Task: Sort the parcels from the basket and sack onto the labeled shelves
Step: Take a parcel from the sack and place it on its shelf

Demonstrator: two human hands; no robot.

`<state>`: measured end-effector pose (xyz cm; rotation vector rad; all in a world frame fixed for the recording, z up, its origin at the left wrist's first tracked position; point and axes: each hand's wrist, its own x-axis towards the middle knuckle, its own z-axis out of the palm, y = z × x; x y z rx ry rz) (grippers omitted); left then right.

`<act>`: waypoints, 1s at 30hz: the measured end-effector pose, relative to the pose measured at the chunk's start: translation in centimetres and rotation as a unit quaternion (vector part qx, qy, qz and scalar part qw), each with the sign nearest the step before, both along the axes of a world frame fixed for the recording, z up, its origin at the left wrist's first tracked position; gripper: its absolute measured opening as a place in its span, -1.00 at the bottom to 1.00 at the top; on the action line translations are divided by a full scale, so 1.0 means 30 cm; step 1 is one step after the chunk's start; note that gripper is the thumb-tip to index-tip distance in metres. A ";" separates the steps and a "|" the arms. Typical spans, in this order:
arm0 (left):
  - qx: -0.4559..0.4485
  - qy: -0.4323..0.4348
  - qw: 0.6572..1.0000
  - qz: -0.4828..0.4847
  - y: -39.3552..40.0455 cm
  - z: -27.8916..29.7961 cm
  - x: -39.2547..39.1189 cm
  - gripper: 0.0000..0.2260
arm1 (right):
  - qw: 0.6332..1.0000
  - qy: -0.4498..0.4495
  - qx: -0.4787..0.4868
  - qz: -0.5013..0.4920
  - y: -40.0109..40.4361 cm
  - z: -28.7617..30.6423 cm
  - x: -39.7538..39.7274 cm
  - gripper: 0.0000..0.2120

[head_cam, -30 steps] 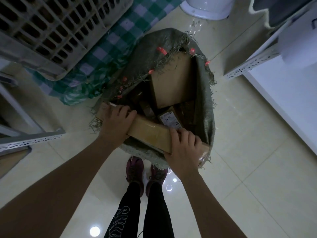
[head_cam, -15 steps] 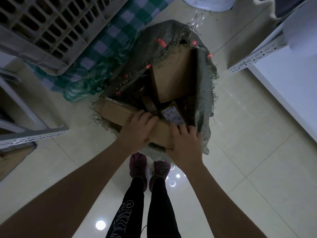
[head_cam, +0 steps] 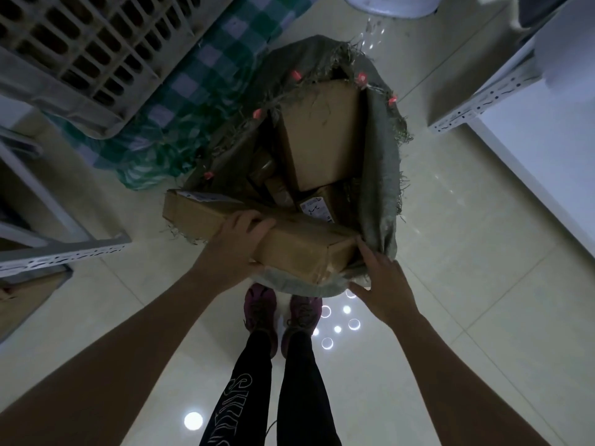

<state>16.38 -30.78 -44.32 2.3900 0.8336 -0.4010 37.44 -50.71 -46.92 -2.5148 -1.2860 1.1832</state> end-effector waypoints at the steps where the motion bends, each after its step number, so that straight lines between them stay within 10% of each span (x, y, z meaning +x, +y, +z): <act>1: -0.009 -0.004 1.000 0.005 0.002 -0.003 -0.017 -0.32 | 1.000 -0.002 -0.002 0.011 0.001 -0.009 -0.014 -0.06; 19: -0.084 -0.154 0.977 0.125 -0.018 0.156 -0.052 -0.20 | 0.961 -0.178 0.198 0.075 0.201 0.220 0.005 -0.29; 30: -0.061 -0.173 0.967 0.179 -0.012 0.164 -0.014 -0.29 | 0.983 -0.059 0.145 0.091 0.294 0.117 0.017 -0.13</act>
